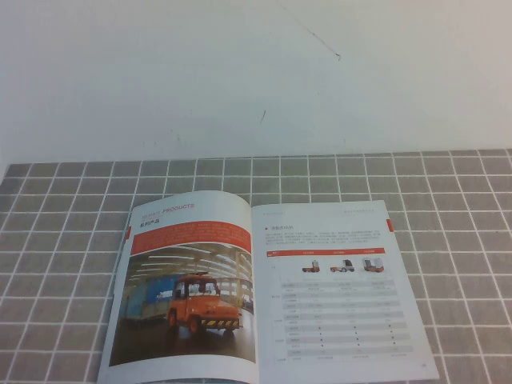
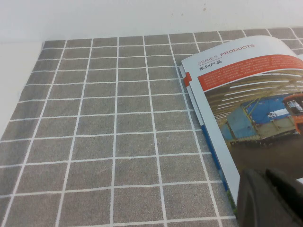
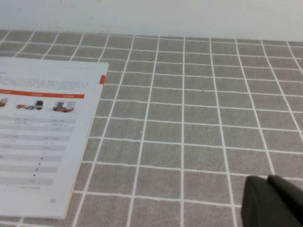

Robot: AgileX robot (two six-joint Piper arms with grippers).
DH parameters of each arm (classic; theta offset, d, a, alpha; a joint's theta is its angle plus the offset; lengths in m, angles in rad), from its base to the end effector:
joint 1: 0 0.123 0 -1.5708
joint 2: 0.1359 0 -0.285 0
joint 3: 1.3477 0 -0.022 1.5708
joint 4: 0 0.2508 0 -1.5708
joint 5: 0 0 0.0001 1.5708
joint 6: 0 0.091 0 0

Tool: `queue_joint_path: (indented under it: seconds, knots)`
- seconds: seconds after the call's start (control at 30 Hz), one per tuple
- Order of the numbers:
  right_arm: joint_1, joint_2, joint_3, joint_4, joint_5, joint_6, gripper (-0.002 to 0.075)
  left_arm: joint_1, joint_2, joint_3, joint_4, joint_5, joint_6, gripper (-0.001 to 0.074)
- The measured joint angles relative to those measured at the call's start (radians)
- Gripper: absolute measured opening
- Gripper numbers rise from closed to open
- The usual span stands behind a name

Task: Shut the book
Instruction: 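Close the open booklet and leave it lying on the table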

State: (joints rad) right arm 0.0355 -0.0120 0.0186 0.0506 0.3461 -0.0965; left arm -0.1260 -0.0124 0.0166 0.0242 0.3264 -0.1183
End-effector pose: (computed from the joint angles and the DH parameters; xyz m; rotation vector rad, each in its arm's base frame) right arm 0.0531 0.0035 0.1764 -0.0895 1.8337 0.0063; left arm 0.0532 -0.0060 0.1788 0.0223 1.8165 -0.1500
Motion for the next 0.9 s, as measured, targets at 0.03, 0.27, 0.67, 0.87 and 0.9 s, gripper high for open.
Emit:
queue_joint_path:
  seconds: [0.03, 0.27, 0.67, 0.87, 0.9]
  knots:
    - [0.000, 0.000, 0.000, 0.000, 0.000, 0.000, -0.0003, 0.000, 0.000, 0.000, 0.000, 0.000, 0.000, -0.0004]
    - [0.000, 0.000, 0.000, 0.000, 0.000, 0.000, -0.0003, 0.000, 0.000, 0.000, 0.000, 0.000, 0.000, -0.0004]
    - [0.000, 0.000, 0.000, -0.002, 0.000, -0.033, -0.0003, 0.000, 0.000, 0.000, 0.001, 0.002, -0.002, -0.0004]
    - [0.000, 0.000, 0.000, -0.006, 0.000, -0.037, -0.0003, 0.000, 0.000, 0.000, 0.003, 0.002, -0.002, -0.0004]
    - [0.000, 0.000, 0.000, -0.008, 0.000, -0.037, -0.0003, 0.000, 0.000, 0.000, 0.003, 0.002, -0.002, -0.0004]
